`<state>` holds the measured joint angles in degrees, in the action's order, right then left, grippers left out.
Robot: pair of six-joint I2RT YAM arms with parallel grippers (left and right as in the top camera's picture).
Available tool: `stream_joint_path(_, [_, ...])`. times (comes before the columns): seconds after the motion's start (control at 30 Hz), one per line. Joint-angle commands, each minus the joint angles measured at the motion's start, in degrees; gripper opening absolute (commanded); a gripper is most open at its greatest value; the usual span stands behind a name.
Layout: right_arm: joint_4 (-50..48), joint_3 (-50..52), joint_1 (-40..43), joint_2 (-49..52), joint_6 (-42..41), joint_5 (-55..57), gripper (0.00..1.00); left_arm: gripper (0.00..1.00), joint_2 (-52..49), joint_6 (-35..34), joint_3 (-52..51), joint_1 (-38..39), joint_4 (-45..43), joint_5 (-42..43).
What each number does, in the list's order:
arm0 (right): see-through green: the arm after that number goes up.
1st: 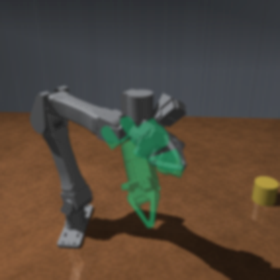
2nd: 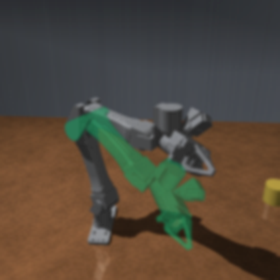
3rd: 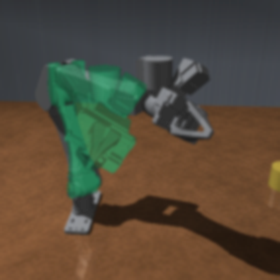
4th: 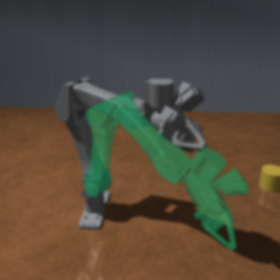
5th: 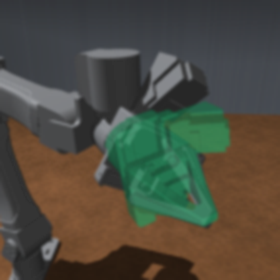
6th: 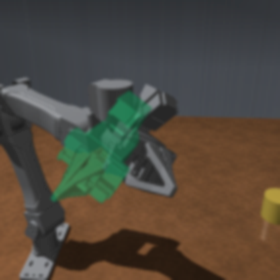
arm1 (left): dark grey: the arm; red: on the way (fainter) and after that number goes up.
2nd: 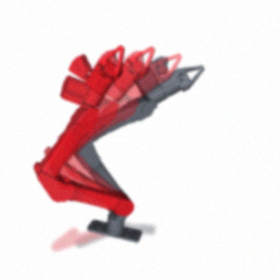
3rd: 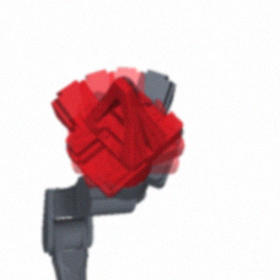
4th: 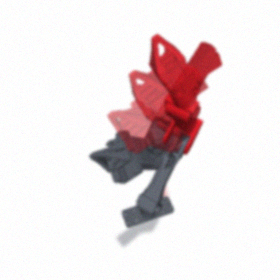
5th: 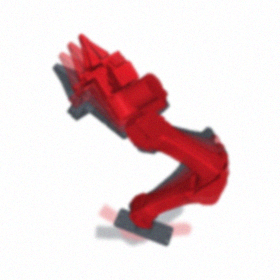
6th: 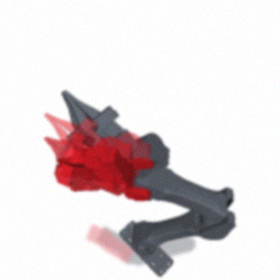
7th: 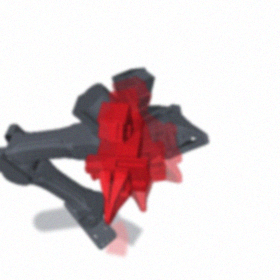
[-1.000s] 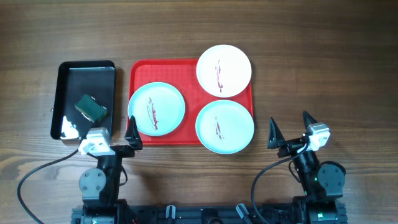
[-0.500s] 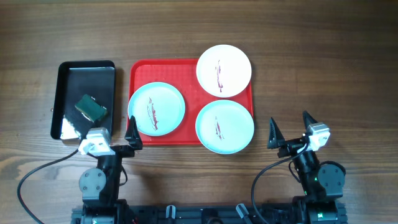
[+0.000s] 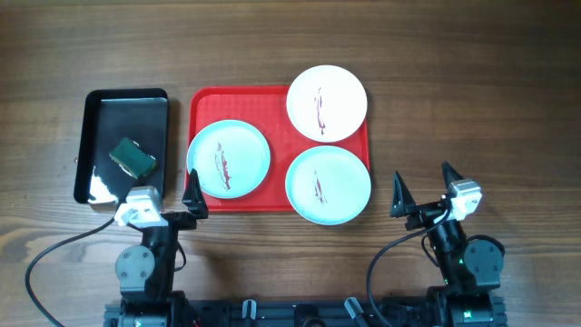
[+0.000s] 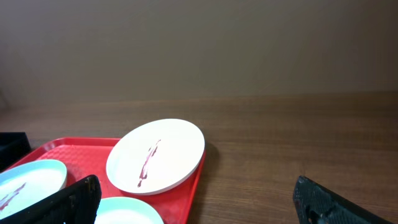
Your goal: Clean dirty plates on tray and stack at the side
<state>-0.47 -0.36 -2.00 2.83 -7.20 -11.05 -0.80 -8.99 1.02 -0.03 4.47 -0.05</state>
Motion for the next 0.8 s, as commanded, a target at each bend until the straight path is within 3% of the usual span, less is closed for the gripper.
stream_joint_path(0.0, [-0.3, 0.0, 0.0, 0.3, 1.1, 1.0, 1.00, 1.00, -0.1, 1.3, -0.7, 0.2, -0.3, 0.7])
stream_joint_path(0.17, [-0.3, 0.0, 0.0, 0.4, -3.4, 0.5, 1.00, 1.00, -0.1, 1.1, -0.7, 0.2, -0.3, 1.1])
stream_joint_path(0.53, [-0.3, -1.6, 0.0, 0.4, -3.3, -2.3, 1.00, 1.00, -2.7, -2.6, -0.1, 0.2, 0.0, 5.4])
stream_joint_path(0.77, [6.3, -10.6, 0.0, 4.3, -3.3, -4.0, 1.00, 1.00, -10.2, -8.5, 9.3, 0.2, 8.5, 7.1])
